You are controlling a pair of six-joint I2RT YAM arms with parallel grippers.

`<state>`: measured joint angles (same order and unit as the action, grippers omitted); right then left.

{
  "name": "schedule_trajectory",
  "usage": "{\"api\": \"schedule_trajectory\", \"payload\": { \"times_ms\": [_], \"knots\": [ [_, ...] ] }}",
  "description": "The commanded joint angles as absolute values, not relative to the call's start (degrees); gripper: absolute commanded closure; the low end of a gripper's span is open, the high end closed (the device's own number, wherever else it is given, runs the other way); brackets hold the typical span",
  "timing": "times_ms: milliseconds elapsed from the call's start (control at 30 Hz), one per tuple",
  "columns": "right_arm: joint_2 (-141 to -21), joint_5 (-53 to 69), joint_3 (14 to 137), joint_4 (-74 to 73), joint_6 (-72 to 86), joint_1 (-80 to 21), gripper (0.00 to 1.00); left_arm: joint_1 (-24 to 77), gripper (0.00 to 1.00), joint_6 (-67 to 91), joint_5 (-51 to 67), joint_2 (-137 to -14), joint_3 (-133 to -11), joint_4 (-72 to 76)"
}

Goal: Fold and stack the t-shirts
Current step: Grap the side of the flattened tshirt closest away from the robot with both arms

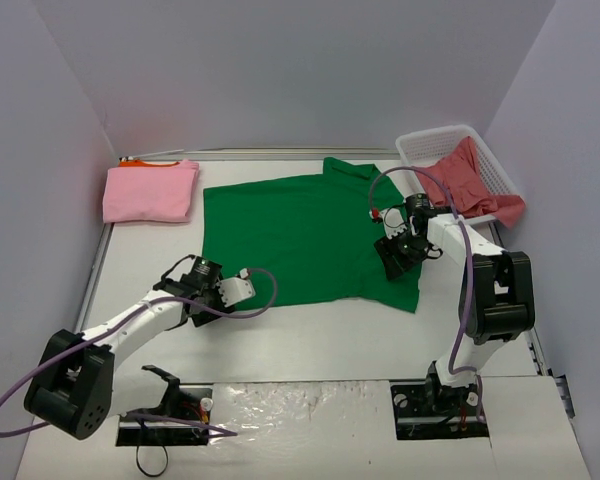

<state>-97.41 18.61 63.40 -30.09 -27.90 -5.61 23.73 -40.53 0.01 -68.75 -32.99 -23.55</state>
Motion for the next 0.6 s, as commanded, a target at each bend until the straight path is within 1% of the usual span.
{"api": "schedule_trajectory", "payload": {
  "times_ms": [0,200,233,300,333,367,400,567],
  "knots": [
    [-98.1,17.5,62.8,-31.3,-27.5,-5.3,0.47,24.6,0.50,-41.4,0.0,-70.0,-34.4,-23.3],
    [-98.4,17.1,62.7,-31.2,-27.5,-5.3,0.47,25.4,0.51,-41.0,-0.4,-73.3,-34.5,-21.5],
    [-98.4,17.1,62.7,-31.2,-27.5,-5.3,0.47,25.5,0.54,-40.9,-0.7,-73.7,-34.5,-21.4],
    [-98.4,17.0,62.6,-31.2,-27.5,-5.3,0.47,25.6,0.66,-40.8,-0.9,-75.0,-35.0,-21.2],
    [-98.5,16.9,62.6,-31.2,-27.5,-5.3,0.47,25.7,0.83,-40.5,-1.0,-75.2,-35.2,-21.4],
    [-98.6,16.8,62.6,-31.1,-27.5,-5.2,0.47,25.7,0.94,-40.4,-1.1,-75.5,-35.3,-21.6],
    [-98.5,16.8,62.6,-31.2,-27.6,-5.3,0.47,25.8,0.97,-40.5,-1.0,-75.9,-35.8,-22.1],
    [-97.8,16.4,62.4,-31.3,-27.7,-5.3,0.47,25.9,0.98,-41.1,-2.2,-75.6,-36.0,-23.0]
  ]
}}
